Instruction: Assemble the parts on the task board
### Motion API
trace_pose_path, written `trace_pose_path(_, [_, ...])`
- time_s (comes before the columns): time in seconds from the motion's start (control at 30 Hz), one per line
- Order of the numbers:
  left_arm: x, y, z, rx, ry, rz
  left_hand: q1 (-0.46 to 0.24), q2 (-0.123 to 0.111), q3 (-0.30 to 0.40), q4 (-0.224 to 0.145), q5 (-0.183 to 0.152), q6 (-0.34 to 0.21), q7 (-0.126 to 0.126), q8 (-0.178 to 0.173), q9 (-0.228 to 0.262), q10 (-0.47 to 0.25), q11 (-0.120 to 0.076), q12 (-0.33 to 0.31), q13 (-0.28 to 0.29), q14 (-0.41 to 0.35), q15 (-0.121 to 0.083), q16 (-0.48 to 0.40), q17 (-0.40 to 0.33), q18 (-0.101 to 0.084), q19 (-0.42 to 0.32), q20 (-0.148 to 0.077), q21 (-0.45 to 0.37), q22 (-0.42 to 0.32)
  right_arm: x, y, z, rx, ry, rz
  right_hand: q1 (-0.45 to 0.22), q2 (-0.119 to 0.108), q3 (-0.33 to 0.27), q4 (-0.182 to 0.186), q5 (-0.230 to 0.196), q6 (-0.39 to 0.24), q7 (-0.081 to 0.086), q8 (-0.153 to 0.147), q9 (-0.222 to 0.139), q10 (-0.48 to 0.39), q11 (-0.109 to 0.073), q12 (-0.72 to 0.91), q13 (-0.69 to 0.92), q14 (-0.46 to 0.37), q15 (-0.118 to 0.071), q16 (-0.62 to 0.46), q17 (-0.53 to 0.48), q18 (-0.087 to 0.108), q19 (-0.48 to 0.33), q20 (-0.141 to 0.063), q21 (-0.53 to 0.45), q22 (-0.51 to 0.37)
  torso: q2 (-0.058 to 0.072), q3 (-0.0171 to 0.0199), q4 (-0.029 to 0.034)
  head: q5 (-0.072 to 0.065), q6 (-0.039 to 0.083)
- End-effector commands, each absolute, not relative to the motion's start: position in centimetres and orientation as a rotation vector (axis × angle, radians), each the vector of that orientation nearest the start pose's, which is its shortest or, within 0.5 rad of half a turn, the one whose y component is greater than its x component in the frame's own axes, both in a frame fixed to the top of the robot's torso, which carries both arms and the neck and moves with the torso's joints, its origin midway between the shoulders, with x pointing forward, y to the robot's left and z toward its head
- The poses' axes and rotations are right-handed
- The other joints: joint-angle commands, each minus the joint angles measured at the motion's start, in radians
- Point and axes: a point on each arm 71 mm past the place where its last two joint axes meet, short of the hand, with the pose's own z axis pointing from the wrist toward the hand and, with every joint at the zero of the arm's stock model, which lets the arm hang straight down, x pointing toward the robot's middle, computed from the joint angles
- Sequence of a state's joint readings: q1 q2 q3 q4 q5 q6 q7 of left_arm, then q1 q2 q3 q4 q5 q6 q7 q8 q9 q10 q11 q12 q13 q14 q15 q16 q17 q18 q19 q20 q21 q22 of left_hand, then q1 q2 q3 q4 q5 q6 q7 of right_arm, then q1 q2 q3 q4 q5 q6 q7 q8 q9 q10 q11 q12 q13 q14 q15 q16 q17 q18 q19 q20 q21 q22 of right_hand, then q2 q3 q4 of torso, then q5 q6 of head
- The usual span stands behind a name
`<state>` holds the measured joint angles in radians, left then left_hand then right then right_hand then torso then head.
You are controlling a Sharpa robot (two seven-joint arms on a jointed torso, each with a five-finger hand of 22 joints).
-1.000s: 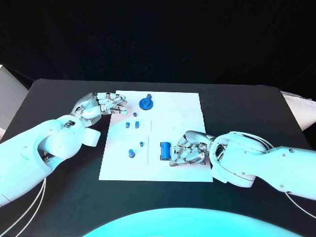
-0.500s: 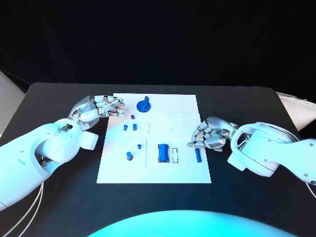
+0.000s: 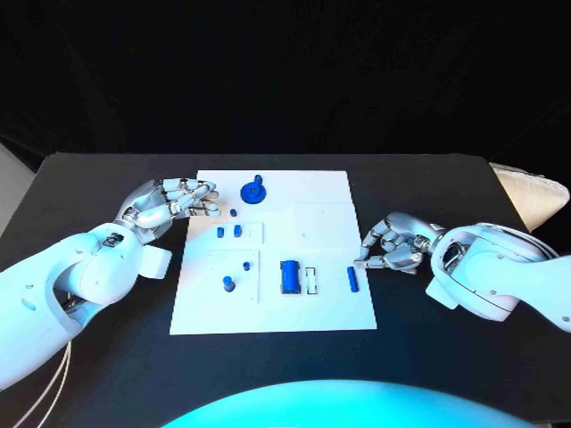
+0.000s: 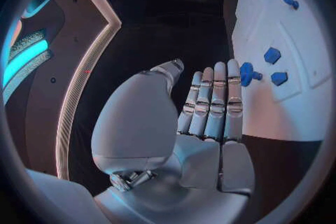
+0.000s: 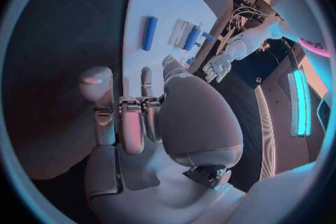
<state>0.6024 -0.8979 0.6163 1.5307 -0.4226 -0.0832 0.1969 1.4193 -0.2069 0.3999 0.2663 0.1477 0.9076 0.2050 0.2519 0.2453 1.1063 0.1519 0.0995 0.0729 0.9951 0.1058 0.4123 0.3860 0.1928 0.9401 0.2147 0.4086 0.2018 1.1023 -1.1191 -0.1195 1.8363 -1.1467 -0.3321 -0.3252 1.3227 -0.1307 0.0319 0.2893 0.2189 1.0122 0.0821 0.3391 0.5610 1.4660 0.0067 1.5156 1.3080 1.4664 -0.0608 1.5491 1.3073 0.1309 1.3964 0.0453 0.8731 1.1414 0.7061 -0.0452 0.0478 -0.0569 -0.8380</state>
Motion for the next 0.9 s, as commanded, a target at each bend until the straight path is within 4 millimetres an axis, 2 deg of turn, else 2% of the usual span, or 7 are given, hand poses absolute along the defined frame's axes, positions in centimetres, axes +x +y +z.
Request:
trace_pose_path(0.03, [45.4, 26.6, -23.0, -1.094, 1.481, -1.563, 0.001, -0.009, -0.006, 0.000, -0.005, 0.004, 0.005, -0.005, -0.001, 0.000, 0.002, -0.002, 0.001, 0.003, 0.001, -0.006, 0.001, -0.011, 0.007, -0.003, -0.004, -0.001, 38.5, -25.1, -24.3, 0.220, 2.035, 0.544, -0.015, -0.008, -0.009, 0.004, -0.005, 0.009, -0.001, -0.006, -0.004, 0.071, 0.000, 0.000, 0.221, 0.093, 0.003, 0.000, 0.215, -0.011, 0.003, 0.003, 0.006, 0.003, 0.000, -0.0003, 0.0003, -0.002, -0.001])
trace_pose_path(0.3, [45.4, 26.6, -23.0, -1.095, 1.484, -1.566, 0.001, -0.009, -0.006, 0.000, -0.005, 0.004, 0.005, -0.005, -0.001, 0.000, 0.002, -0.002, 0.001, 0.003, 0.001, -0.006, 0.001, -0.011, 0.007, -0.003, -0.004, -0.001, 37.6, -24.3, -25.5, 0.201, 2.077, 0.501, -0.066, -0.012, -0.047, 0.005, 0.031, 0.026, -0.005, -0.013, -0.016, 0.072, -0.004, 0.000, 0.221, 0.094, 0.000, 0.001, 0.218, -0.011, 0.006, 0.001, 0.007, 0.009, 0.001, -0.0007, 0.0019, -0.002, -0.002])
trace_pose_path(0.37, [45.4, 26.6, -23.0, -1.095, 1.487, -1.565, 0.001, -0.009, -0.006, 0.000, -0.005, 0.004, 0.005, -0.005, -0.001, 0.000, 0.002, -0.002, 0.001, 0.003, 0.001, -0.006, 0.001, -0.011, 0.007, -0.003, -0.004, -0.001, 37.6, -24.2, -25.6, 0.196, 2.075, 0.493, -0.071, -0.009, -0.061, 0.004, 0.056, 0.028, -0.006, -0.014, -0.019, 0.072, -0.005, -0.001, 0.220, 0.094, -0.001, 0.001, 0.218, -0.011, 0.006, 0.000, 0.005, 0.009, 0.001, -0.0011, 0.0021, -0.003, -0.003])
trace_pose_path(0.67, [45.4, 26.6, -23.1, -1.097, 1.493, -1.565, 0.001, -0.008, -0.007, 0.001, -0.005, 0.004, 0.005, -0.005, -0.001, 0.000, 0.002, -0.002, 0.001, 0.003, 0.001, -0.006, 0.002, -0.011, 0.008, -0.003, -0.005, -0.002, 37.8, -23.7, -26.0, 0.166, 2.063, 0.476, -0.073, -0.005, -0.065, 0.004, 0.060, 0.029, -0.006, -0.014, -0.020, 0.071, -0.005, -0.002, 0.220, 0.094, -0.001, 0.001, 0.219, -0.011, 0.006, 0.000, 0.005, 0.009, 0.001, -0.0007, 0.0029, -0.002, -0.005])
trace_pose_path(0.8, [45.3, 26.7, -23.1, -1.098, 1.494, -1.563, 0.001, -0.008, -0.007, 0.001, -0.005, 0.004, 0.005, -0.005, -0.001, 0.000, 0.002, -0.002, 0.001, 0.003, 0.001, -0.006, 0.002, -0.011, 0.008, -0.003, -0.005, -0.002, 37.8, -23.3, -26.2, 0.148, 2.059, 0.469, -0.073, -0.005, -0.065, 0.004, 0.061, 0.030, -0.006, -0.014, -0.020, 0.072, -0.005, 0.000, 0.221, 0.094, -0.001, 0.002, 0.220, -0.011, 0.006, 0.000, 0.005, 0.010, 0.001, -0.0009, 0.0007, -0.001, -0.005])
trace_pose_path(0.9, [45.3, 26.7, -23.2, -1.098, 1.494, -1.564, 0.001, -0.007, -0.009, 0.003, -0.004, 0.003, 0.005, -0.006, -0.001, -0.001, 0.002, -0.002, 0.001, 0.002, 0.001, -0.007, 0.003, -0.011, 0.008, -0.003, -0.006, -0.003, 37.8, -23.1, -26.4, 0.136, 2.060, 0.467, -0.074, -0.004, -0.066, 0.004, 0.061, 0.030, -0.007, -0.014, -0.020, 0.072, -0.005, -0.001, 0.221, 0.094, -0.002, 0.002, 0.221, -0.011, 0.007, 0.000, 0.007, 0.011, 0.001, -0.0009, 0.0012, 0.000, -0.006])
